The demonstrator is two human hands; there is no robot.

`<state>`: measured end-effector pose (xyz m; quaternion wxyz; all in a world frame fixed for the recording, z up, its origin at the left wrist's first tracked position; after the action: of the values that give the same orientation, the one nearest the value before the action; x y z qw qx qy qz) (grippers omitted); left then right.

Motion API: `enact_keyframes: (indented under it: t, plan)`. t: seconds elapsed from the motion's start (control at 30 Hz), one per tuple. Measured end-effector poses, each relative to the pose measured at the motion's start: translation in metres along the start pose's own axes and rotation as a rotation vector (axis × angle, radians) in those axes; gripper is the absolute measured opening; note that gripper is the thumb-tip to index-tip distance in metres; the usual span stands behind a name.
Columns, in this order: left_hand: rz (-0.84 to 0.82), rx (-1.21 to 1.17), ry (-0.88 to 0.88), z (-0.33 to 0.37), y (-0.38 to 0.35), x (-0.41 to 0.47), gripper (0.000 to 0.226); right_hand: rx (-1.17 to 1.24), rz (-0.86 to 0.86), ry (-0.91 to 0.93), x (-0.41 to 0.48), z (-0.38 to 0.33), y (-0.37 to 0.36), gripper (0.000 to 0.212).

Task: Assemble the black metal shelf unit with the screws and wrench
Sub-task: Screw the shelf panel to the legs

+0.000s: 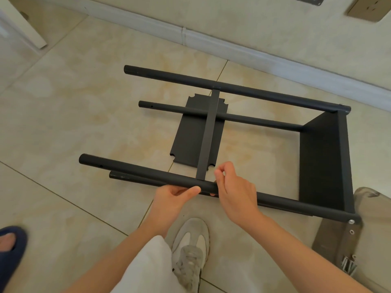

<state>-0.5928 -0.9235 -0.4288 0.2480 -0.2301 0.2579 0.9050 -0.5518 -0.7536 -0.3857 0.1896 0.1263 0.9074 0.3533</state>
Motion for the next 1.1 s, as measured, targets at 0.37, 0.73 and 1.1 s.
enact_keyframes:
  t: [0.37, 0.73, 1.1]
  plan:
    - [0.488, 1.211, -0.817, 0.128, 0.021, -0.033, 0.047, 0.172, -0.211, -0.108, 0.01, 0.014, -0.005, 0.023]
    - [-0.146, 1.434, -0.959, 0.099, -0.01, 0.025, 0.084, 0.473, -0.404, -0.252, 0.022, 0.016, -0.013, 0.023]
    - [-0.129, 1.286, -1.008, 0.102, -0.009, 0.023, 0.083, 0.627, -0.638, -0.254, 0.054, 0.03, -0.045, 0.018]
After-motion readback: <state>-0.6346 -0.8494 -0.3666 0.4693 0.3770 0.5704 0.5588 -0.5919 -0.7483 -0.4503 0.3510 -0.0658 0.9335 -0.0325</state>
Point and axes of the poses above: each hand's wrist, its own x-axis towards the middle knuckle, its own y-axis out of the back of the hand, z = x × y, the point moved 10 cm from there along x, towards the middle knuckle, and after that the axes turned 12 degrees about x, right-handed, at the moved point
